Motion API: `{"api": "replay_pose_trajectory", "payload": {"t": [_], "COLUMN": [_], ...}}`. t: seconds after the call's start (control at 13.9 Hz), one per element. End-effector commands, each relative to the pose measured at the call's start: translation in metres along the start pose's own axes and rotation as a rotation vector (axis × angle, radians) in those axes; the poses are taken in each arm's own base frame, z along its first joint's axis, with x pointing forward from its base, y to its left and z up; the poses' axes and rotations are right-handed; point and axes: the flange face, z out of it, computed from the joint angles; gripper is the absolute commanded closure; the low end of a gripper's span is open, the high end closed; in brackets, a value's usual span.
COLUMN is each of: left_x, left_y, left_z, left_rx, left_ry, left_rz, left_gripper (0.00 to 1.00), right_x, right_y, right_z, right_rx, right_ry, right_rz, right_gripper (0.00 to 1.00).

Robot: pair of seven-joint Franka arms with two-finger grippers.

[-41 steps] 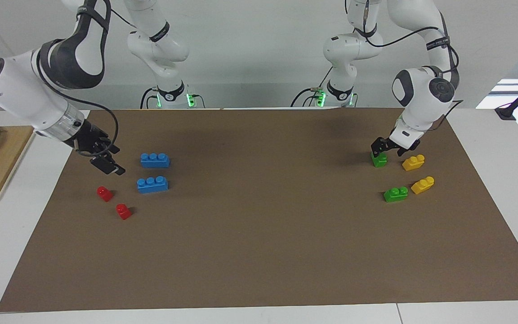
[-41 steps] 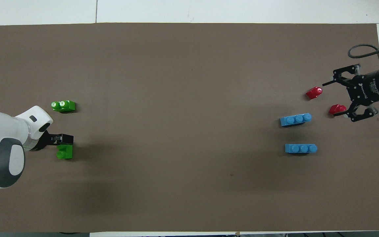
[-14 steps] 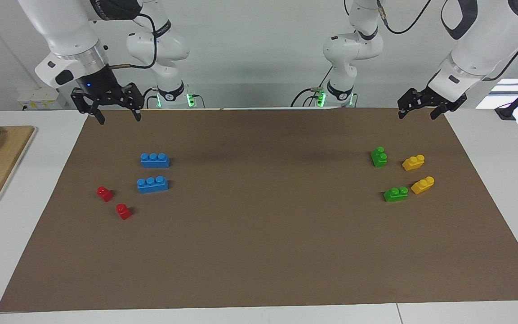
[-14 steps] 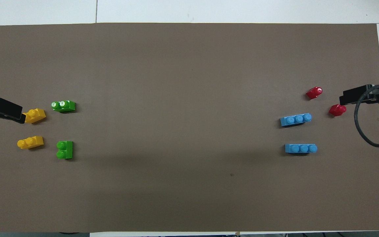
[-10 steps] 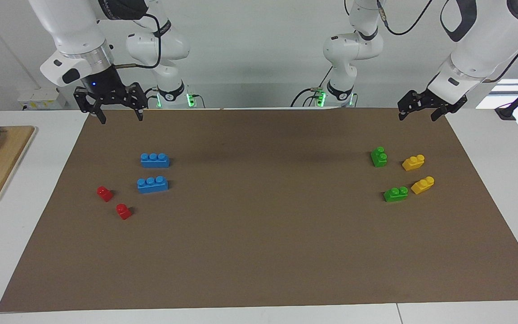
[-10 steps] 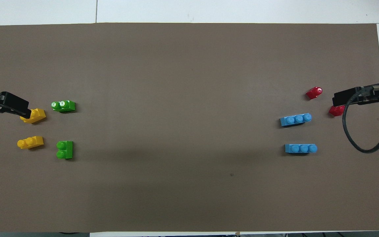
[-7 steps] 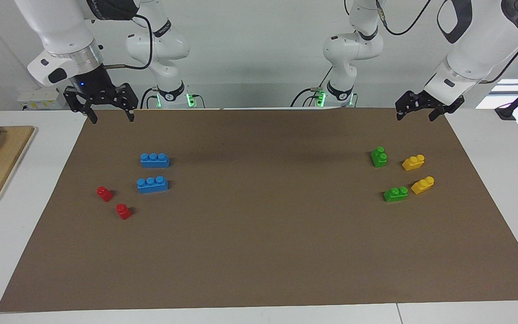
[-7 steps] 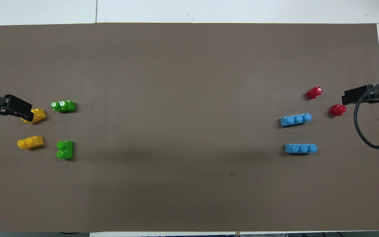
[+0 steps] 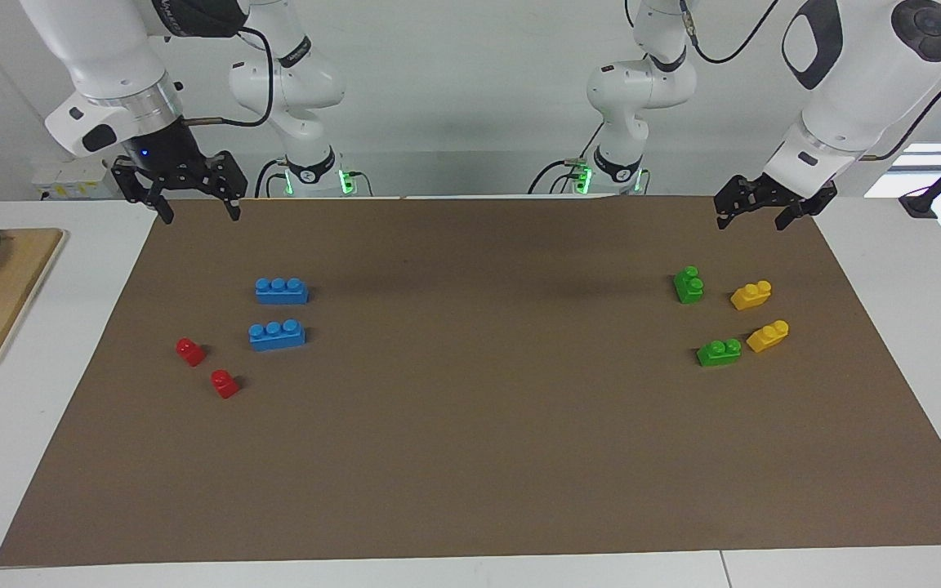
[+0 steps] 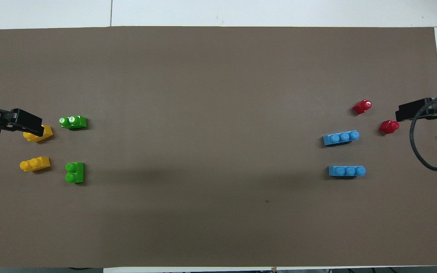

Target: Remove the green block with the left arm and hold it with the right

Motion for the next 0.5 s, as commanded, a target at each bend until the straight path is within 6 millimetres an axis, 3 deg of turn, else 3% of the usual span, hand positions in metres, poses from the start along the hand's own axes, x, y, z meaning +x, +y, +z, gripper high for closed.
{"api": "replay_pose_trajectory", "payload": {"t": [0.0,0.43], "left_x": [-0.0025,0.0052], "left_y": [-0.0003,0.0030], "left_z": [-0.0048,-0.0096], "left_rx": [0.029,0.034], "left_ry": [0.054,0.102], "left_rz": [-0.001,0.001], "left_gripper": [0.00,0.00], "right_x": [-0.0015,-0.0037], "right_y": [0.0110,0.0151], "right_z": [0.0011,0.0009], "right_rx": [-0.010,-0.009], "right_ry": [-0.021,-0.034], "right_rz": [0.012,0.019], "right_gripper": [0.00,0.00]}}
